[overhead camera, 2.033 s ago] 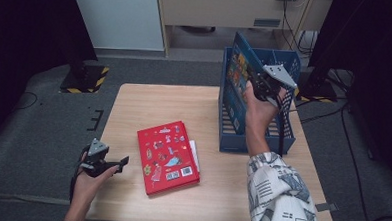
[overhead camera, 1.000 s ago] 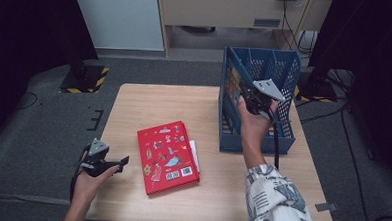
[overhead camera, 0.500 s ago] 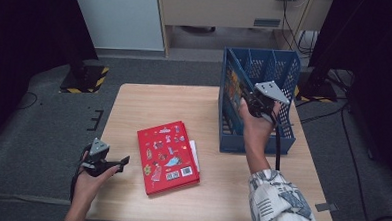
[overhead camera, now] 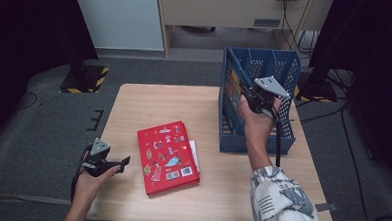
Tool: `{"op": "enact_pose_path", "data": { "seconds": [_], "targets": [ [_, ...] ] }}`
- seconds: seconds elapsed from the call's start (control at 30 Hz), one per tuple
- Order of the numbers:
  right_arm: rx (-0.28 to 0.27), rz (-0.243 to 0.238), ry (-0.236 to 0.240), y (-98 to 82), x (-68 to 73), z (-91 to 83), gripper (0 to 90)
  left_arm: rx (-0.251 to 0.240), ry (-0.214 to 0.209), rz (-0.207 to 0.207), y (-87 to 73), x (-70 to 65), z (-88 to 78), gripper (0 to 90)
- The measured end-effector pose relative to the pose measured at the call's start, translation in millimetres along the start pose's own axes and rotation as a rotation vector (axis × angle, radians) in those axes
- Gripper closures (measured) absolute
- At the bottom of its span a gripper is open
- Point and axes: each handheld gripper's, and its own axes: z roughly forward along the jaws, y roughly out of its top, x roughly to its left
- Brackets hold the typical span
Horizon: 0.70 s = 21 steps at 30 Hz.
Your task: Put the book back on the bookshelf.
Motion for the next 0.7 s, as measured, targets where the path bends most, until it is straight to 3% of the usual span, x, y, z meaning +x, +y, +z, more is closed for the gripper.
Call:
{"op": "enact_pose_path", "data": {
  "seconds": [0.1,0.7],
  "targets": [
    [0.011,-0.024,-0.016,1.5,0.4,0.2,82.5,0.001,0.0,0.004,0.1,0.1,0.3,6.6],
    [-0.028,-0.04,-0.094,2.8,8.7,15.2,83.1,-0.001,-0.002,-0.001,-0.3,0.8,0.0,7.0]
  ]
}}
